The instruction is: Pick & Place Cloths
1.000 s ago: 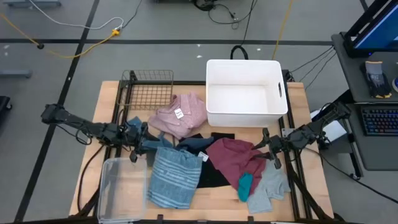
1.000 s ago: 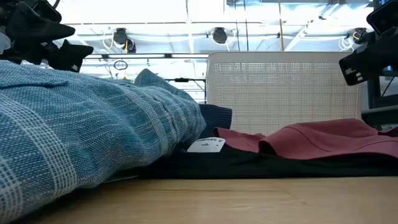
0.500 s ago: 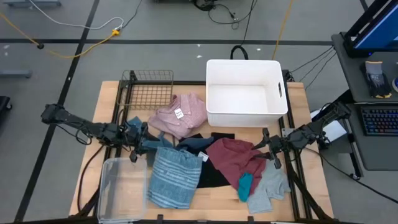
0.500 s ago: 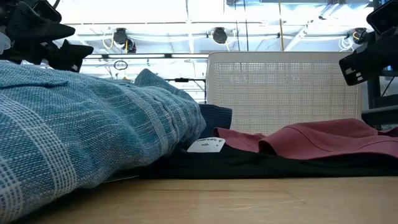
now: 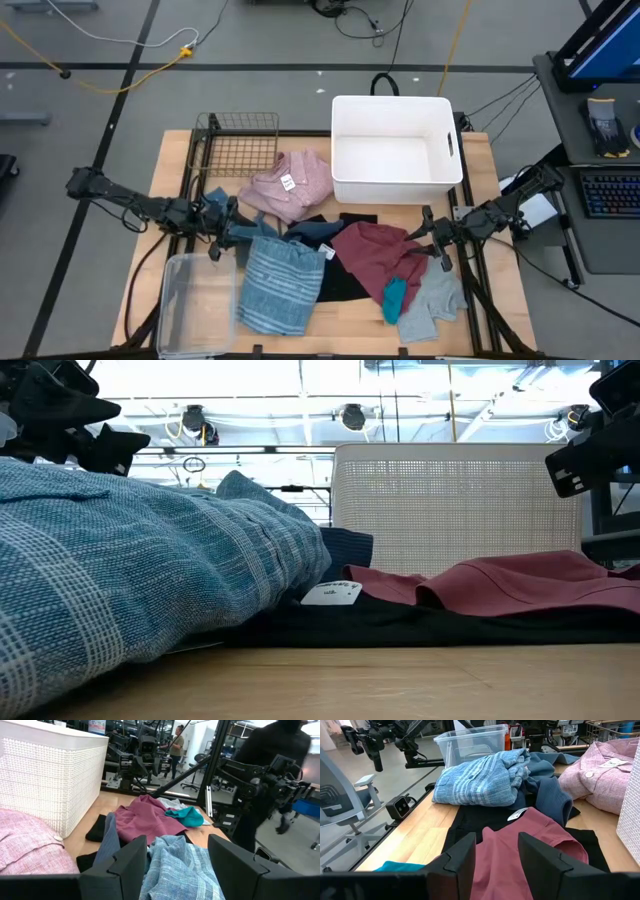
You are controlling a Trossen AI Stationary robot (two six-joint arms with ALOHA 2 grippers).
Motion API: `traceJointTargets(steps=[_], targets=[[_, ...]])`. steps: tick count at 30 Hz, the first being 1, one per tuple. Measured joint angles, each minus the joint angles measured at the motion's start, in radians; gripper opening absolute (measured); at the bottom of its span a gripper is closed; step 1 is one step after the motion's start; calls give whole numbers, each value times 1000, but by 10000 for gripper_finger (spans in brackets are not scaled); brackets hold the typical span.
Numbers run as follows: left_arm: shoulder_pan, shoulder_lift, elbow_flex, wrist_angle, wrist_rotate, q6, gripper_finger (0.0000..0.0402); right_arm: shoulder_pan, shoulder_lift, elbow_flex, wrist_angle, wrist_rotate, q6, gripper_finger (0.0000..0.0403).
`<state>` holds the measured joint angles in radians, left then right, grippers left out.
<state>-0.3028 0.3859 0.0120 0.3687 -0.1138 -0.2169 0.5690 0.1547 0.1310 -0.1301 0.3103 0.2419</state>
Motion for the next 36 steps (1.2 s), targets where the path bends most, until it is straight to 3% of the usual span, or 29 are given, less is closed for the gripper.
traceJointTargets(steps=[36], targets=[[0,0,0,0,0,0,216,0,2,-2,118,2,7,139]])
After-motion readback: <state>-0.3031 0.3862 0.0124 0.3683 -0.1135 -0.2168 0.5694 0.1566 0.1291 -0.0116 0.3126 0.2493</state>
